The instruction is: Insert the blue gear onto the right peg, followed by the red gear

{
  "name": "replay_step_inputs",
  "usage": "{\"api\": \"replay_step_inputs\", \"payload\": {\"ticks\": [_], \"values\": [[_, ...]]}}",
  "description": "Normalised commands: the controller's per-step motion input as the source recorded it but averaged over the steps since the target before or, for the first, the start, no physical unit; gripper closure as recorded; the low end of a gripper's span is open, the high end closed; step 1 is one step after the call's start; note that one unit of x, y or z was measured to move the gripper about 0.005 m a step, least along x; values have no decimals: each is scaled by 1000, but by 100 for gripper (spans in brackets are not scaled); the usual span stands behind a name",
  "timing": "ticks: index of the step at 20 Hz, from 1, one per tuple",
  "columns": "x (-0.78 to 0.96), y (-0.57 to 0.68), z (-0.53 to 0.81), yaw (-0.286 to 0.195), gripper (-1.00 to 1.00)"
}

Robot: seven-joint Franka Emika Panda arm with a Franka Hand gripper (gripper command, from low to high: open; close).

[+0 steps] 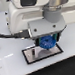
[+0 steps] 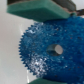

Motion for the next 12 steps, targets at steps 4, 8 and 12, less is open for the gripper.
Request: {"api": "replay_step_inputs", "payload": {"ticks": [4, 8, 12], "values": [[166, 83, 211, 0, 100], [180, 8, 8, 0, 100], [174, 9, -62, 0, 100]]}}
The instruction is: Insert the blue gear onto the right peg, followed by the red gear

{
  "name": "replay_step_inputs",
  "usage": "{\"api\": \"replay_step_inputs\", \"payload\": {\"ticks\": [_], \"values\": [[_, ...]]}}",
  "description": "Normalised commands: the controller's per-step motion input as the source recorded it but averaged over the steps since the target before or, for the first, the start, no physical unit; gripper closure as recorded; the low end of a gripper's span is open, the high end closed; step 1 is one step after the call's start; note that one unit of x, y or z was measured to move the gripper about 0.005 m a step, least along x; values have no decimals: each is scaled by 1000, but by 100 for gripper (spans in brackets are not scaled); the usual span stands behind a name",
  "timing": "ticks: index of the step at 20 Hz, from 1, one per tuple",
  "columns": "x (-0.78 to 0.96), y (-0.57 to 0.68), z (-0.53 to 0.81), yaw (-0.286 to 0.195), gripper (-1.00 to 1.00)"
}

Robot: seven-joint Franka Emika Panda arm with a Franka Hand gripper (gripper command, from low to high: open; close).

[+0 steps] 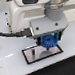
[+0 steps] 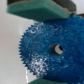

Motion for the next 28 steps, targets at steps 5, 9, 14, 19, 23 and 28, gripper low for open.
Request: {"api": "replay_step_inputs", "payload": {"ticks": [5, 9, 14, 19, 23, 28], "values": [[147, 9, -216, 0, 100], [249, 6, -235, 0, 100], [104, -8, -90, 0, 100], [128, 27, -92, 0, 100], [79, 49, -111, 0, 100], [14, 138, 130, 0, -100]]}}
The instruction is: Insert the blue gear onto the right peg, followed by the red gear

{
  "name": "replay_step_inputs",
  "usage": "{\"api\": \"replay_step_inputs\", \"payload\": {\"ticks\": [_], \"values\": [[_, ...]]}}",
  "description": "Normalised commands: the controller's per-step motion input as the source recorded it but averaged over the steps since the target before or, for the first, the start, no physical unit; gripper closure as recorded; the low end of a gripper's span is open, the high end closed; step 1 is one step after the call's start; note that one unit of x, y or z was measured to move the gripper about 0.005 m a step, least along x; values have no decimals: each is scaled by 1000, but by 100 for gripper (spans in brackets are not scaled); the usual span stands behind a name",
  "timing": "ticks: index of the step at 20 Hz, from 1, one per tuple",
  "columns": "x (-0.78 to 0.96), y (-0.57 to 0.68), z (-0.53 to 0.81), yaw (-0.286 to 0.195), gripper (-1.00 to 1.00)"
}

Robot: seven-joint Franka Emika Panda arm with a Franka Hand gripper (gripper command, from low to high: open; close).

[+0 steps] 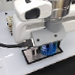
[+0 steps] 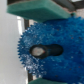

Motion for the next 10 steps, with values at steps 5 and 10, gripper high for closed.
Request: {"api": "replay_step_inputs", "payload": {"ticks": [5, 10], "values": [[-17, 178, 341, 0, -100], [-239, 125, 406, 0, -100]]}}
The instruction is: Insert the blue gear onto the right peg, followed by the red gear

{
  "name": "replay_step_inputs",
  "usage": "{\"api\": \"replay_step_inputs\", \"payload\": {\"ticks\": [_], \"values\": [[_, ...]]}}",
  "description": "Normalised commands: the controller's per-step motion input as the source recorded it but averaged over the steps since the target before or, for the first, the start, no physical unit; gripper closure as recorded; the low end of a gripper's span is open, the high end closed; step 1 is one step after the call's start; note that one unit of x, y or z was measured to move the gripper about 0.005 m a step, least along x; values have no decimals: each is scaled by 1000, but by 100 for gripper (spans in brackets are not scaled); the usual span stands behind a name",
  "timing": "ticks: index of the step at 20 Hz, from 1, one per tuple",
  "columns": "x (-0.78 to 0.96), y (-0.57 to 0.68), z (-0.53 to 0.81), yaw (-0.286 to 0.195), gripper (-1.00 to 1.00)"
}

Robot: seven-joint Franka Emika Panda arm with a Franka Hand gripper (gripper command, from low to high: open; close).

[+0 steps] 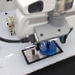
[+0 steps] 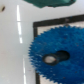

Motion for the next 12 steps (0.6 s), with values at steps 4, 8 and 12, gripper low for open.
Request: {"api": "replay_step_inputs", "payload": {"ticks": [4, 8, 12], "values": [[-561, 243, 242, 0, -100], [-650, 274, 103, 0, -100], [-661, 419, 42, 0, -100]]}}
